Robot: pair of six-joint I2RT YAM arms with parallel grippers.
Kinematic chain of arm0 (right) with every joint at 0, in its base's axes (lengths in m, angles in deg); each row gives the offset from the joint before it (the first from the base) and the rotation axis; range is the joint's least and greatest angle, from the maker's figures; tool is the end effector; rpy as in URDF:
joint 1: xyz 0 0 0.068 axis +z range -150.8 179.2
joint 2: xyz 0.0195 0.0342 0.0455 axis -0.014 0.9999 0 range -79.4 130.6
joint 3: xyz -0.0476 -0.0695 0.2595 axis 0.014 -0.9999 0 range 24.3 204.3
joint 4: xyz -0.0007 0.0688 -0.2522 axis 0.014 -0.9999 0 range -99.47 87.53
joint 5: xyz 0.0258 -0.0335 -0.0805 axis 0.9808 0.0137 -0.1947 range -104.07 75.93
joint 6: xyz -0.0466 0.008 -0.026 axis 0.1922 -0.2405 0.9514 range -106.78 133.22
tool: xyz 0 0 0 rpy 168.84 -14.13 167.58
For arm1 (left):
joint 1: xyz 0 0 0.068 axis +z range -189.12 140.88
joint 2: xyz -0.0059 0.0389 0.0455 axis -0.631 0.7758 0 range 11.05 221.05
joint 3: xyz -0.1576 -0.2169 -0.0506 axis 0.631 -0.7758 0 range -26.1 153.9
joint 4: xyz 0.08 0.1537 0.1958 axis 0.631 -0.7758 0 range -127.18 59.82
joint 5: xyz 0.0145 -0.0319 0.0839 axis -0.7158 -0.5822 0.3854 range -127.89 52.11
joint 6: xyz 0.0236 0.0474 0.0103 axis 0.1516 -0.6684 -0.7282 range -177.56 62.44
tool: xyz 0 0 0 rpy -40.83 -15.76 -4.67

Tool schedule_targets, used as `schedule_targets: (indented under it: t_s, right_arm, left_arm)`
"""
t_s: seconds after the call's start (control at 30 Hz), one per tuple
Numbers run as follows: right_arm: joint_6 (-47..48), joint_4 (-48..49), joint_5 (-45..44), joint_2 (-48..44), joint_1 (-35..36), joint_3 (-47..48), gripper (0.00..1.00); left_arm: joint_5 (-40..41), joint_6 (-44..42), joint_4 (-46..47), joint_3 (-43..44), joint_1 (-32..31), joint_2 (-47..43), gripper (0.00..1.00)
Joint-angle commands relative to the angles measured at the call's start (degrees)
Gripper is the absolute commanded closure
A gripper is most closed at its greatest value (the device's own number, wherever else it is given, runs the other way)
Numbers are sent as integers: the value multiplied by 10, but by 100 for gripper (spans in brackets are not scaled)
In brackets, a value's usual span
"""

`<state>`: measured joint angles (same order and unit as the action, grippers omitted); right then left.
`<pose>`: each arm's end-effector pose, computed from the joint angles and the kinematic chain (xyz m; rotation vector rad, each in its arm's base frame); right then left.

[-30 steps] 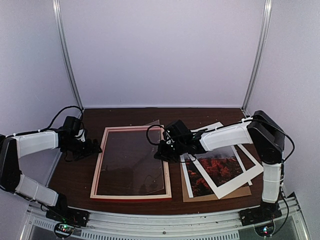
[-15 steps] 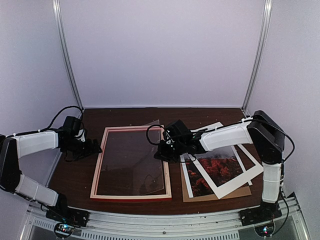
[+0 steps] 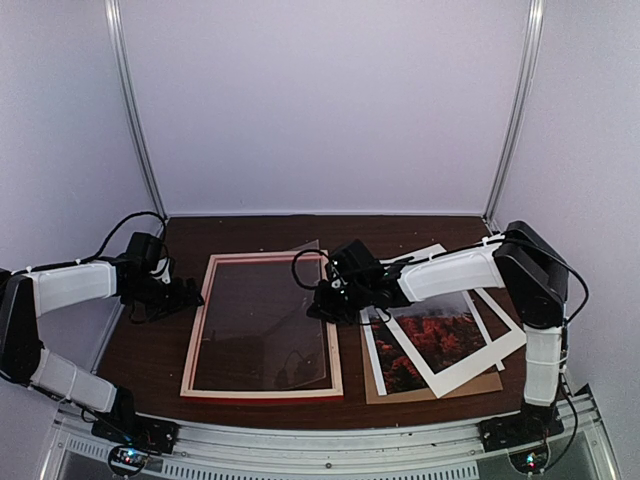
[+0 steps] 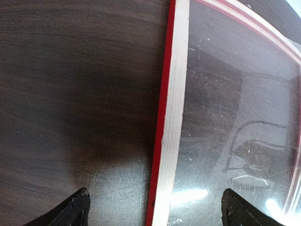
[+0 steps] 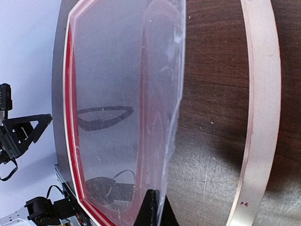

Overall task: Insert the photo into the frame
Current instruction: Place the glass panel at the frame body.

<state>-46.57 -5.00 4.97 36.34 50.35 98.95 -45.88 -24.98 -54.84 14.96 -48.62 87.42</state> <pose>0.2648 0.3474 0.1612 0.0098 2.6947 1.2043 0.2429 -0.0457 0.1829 -0.4851 2.6250 -0.4310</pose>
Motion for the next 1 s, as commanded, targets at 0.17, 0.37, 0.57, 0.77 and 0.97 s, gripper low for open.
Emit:
schedule_targets:
  t_s: [0.17, 0.37, 0.57, 0.77, 0.97]
  right_arm:
    - [-7, -21, -28, 7, 10, 12, 100]
    - [-9, -26, -30, 7, 12, 14, 100]
    - [-9, -32, -29, 8, 15, 16, 100]
    - [-4, -39, -21, 15, 16, 26, 100]
    - [12, -54, -3, 33, 16, 53, 100]
  left_arm:
    - [-6, -5, 10, 1, -3, -14, 2]
    - [-7, -5, 10, 2, -3, -16, 2]
    - [-5, -5, 9, 0, -3, -18, 2]
    - [-6, -6, 9, -1, -3, -18, 3]
    - [-4, -8, 7, -1, -3, -21, 2]
